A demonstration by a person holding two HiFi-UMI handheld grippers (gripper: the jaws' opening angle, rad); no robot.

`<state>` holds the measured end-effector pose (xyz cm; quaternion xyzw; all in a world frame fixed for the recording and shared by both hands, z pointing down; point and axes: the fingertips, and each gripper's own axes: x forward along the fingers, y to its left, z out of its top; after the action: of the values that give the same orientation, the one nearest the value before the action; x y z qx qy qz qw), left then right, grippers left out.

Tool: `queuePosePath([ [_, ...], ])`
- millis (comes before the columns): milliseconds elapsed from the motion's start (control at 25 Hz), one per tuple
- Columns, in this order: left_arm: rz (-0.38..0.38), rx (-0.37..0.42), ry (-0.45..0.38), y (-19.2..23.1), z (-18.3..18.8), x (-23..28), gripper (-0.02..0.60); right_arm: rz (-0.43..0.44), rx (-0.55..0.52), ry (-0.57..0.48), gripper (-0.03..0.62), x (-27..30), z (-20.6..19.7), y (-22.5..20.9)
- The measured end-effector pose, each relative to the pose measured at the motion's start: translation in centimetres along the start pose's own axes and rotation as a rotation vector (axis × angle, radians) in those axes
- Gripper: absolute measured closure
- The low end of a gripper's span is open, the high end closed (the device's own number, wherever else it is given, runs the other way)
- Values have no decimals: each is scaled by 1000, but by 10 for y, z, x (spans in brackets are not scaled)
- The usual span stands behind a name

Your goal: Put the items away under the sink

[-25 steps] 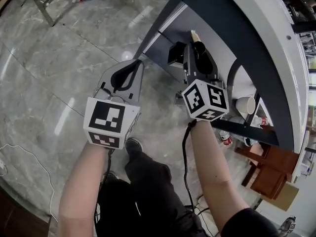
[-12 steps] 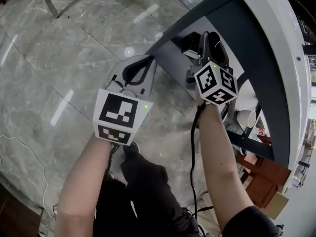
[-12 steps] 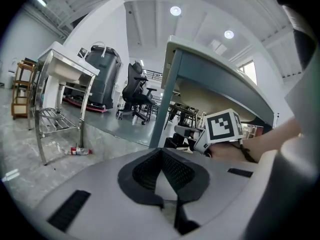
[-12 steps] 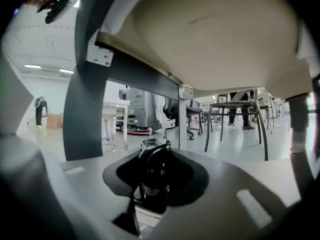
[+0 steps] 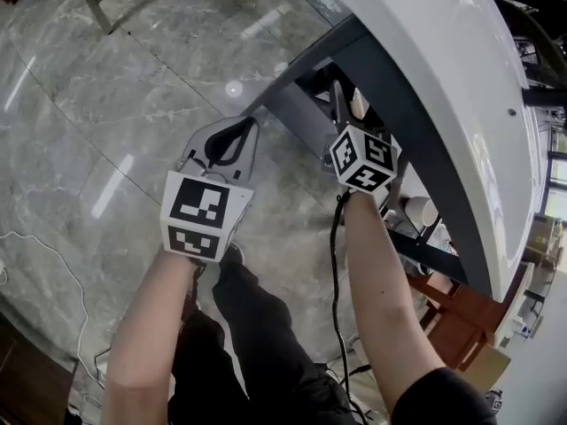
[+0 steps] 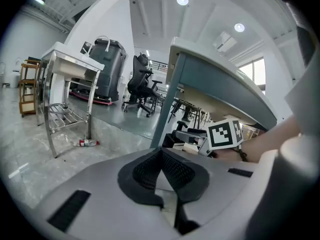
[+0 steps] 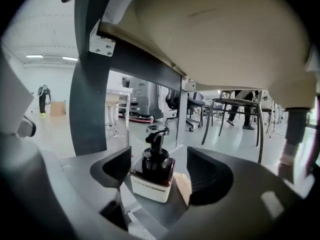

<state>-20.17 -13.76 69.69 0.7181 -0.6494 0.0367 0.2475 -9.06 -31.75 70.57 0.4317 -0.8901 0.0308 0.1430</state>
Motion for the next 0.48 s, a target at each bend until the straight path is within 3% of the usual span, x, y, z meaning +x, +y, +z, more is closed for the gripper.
queuePosePath([
  [200,35,-14,38,-8,12,-44,572,-18,54,76,279,-53,-4,9],
  [480,18,19,51,-45,44,-124,572,19,143,103,305,-140,29,48],
])
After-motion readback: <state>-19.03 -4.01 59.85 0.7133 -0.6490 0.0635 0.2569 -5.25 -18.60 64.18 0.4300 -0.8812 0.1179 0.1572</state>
